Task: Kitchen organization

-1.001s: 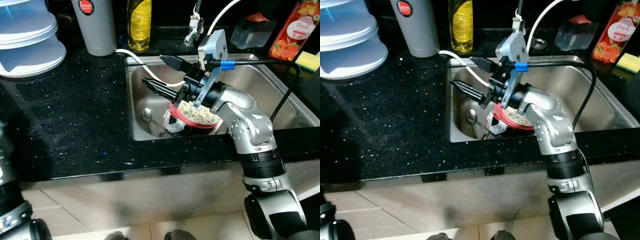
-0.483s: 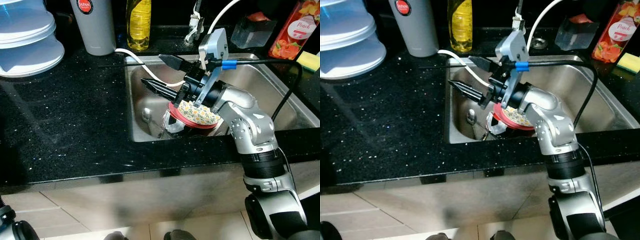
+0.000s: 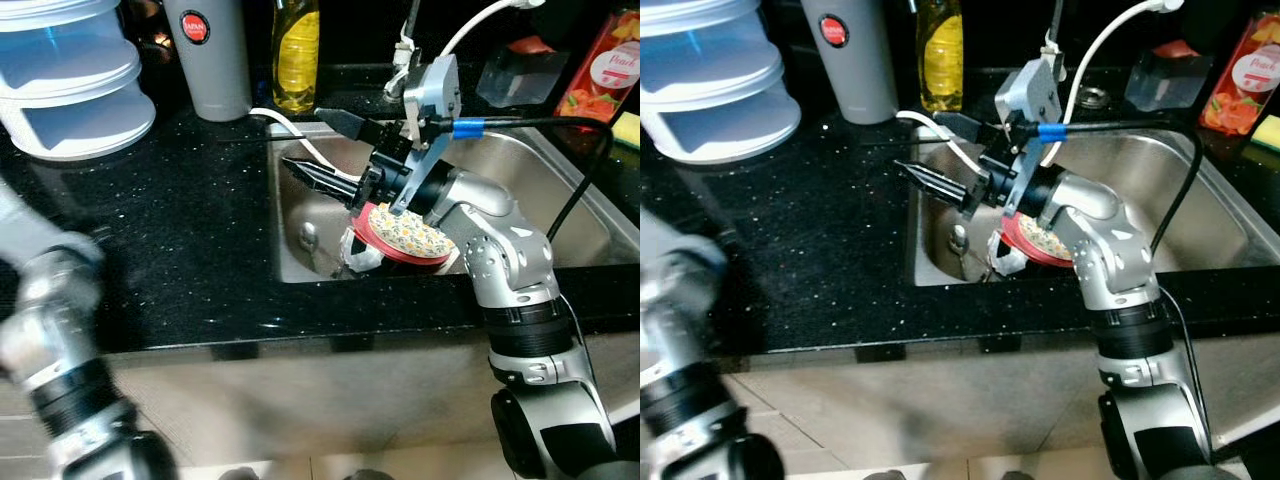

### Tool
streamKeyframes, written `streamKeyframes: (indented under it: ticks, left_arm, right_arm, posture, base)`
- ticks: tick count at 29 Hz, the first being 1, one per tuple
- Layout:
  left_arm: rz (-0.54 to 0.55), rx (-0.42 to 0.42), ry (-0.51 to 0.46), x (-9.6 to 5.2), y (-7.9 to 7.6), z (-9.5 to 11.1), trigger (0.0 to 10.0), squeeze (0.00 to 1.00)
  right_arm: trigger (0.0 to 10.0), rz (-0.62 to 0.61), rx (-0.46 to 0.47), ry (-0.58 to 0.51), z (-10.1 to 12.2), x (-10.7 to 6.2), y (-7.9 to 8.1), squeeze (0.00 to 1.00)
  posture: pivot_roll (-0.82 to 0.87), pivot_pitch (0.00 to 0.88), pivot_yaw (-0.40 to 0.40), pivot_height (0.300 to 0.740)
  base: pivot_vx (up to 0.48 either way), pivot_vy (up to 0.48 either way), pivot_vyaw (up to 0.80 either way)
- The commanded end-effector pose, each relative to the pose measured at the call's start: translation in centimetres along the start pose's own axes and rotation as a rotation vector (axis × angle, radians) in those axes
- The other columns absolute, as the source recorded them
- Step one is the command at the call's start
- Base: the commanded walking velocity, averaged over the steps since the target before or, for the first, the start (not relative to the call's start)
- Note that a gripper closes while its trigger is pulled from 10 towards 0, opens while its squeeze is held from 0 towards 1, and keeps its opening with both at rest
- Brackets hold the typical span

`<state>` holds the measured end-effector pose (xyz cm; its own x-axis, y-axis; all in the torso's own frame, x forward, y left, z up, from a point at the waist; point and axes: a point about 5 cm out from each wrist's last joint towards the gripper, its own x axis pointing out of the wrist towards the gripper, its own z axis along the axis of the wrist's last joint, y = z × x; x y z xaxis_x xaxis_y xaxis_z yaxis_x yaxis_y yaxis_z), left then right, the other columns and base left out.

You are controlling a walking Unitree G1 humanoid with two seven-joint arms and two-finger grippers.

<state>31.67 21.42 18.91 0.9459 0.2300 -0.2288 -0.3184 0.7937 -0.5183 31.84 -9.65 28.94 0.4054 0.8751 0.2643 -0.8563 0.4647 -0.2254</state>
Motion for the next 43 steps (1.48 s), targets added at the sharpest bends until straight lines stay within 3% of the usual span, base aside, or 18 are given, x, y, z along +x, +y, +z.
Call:
streamKeyframes:
  ticks: [1,2,5,7,9,10,11,12,13,14,15,19,21,23,30,33,37,43]
  left_arm:
    - [-0.019,0.004,0.259,0.3,-0.3,-5.2,10.0,0.00]
    - [-0.019,0.004,0.259,0.3,-0.3,-5.2,10.0,0.00]
    - [-0.182,0.055,0.265,-0.1,-3.9,-5.5,10.0,0.00]
    - [-0.202,0.067,0.259,-0.2,-4.3,-5.5,10.0,0.00]
    - [-0.002,0.393,0.010,0.2,-2.7,-2.4,10.0,0.00]
    - [0.092,0.470,-0.091,0.2,-1.8,-0.8,10.0,0.00]
    - [0.244,0.519,-0.210,0.1,0.4,2.2,10.0,0.00]
    - [0.244,0.519,-0.210,0.1,0.4,2.2,10.0,0.00]
    - [0.371,0.547,-0.280,-0.2,2.8,4.5,10.0,0.00]
    - [0.436,0.562,-0.314,-0.4,4.1,5.7,10.0,0.00]
    - [0.454,0.564,-0.323,-0.5,4.4,6.0,10.0,0.00]
    - [0.633,0.562,-0.378,-1.7,8.5,9.0,10.0,0.00]
    - [0.670,0.568,-0.391,-1.9,9.3,9.4,10.0,0.00]
    - [0.756,0.459,-0.391,-2.9,12.5,10.7,10.0,0.00]
    - [0.821,0.383,-0.390,-3.7,16.0,11.8,10.0,0.00]
    - [0.778,0.304,-0.338,-3.5,16.9,11.4,10.0,0.00]
    - [0.565,0.270,-0.160,-2.4,17.6,9.2,10.0,0.00]
    - [0.363,0.282,-0.049,-1.9,15.9,7.2,10.0,0.00]
  right_arm:
    - [10.0,0.009,0.004,-0.008,0.4,0.0,-0.1,0.00]
    - [10.0,0.009,0.004,-0.008,0.4,0.0,-0.1,0.00]
    - [10.0,0.010,0.003,-0.011,0.4,0.1,-0.1,0.00]
    - [10.0,0.010,0.003,-0.012,0.4,0.1,-0.1,0.00]
    - [10.0,0.008,0.005,-0.020,0.5,0.1,-0.1,0.00]
    - [10.0,0.008,0.008,-0.023,0.6,0.1,-0.1,0.00]
    - [10.0,0.000,0.011,-0.020,0.4,0.1,-0.1,0.00]
    - [10.0,0.000,0.011,-0.020,0.4,0.1,-0.1,0.00]
    - [10.0,-0.011,0.011,-0.012,0.3,0.2,-0.2,0.00]
    - [10.0,-0.016,0.013,-0.011,0.2,0.2,-0.2,0.00]
    - [10.0,-0.016,0.013,-0.011,0.2,0.2,-0.2,0.00]
    - [10.0,-0.031,0.015,-0.010,0.2,0.3,-0.4,0.00]
    - [10.0,-0.033,0.015,-0.009,0.2,0.3,-0.4,0.00]
    - [10.0,-0.035,0.013,-0.006,0.2,0.2,-0.5,0.00]
    - [10.0,-0.033,0.012,-0.007,0.2,0.1,-0.5,0.00]
    - [10.0,-0.031,0.013,-0.007,0.2,0.1,-0.5,0.00]
    - [10.0,-0.029,0.011,-0.006,0.2,0.1,-0.4,0.00]
    - [10.0,-0.034,0.012,-0.006,0.2,-0.1,-0.4,0.00]
  posture:
    - [0.11,0.047,-0.047,0.740]
    - [0.11,0.047,-0.047,0.740]
    - [0.11,0.045,-0.046,0.740]
    - [0.11,0.045,-0.046,0.740]
    - [0.11,0.045,-0.045,0.740]
    - [0.11,0.045,-0.045,0.740]
    - [0.12,0.044,-0.043,0.740]
    - [0.12,0.044,-0.043,0.740]
    - [0.12,0.044,-0.043,0.740]
    - [0.12,0.044,-0.043,0.740]
    - [0.12,0.044,-0.043,0.740]
    - [0.12,0.048,-0.046,0.740]
    - [0.12,0.048,-0.046,0.740]
    - [0.12,0.048,-0.049,0.740]
    - [0.11,0.044,-0.054,0.740]
    - [0.12,0.041,-0.055,0.740]
    - [0.11,0.039,-0.053,0.740]
    - [0.11,0.040,-0.052,0.740]
  base:
    - [0.000,0.000,0.00]
    - [0.000,0.000,0.00]
    - [0.000,0.000,0.00]
    - [0.000,0.000,0.00]
    - [0.000,0.000,0.00]
    - [0.000,0.000,0.00]
    - [0.000,0.000,0.00]
    - [0.000,0.000,0.00]
    - [0.000,0.000,0.00]
    - [0.000,0.000,0.00]
    - [0.000,0.000,0.00]
    - [0.000,0.000,0.00]
    - [0.000,0.000,0.00]
    - [0.000,0.000,0.00]
    - [0.000,0.000,0.00]
    - [0.000,0.000,0.00]
    - [0.000,0.000,0.00]
    - [0.000,0.000,0.00]
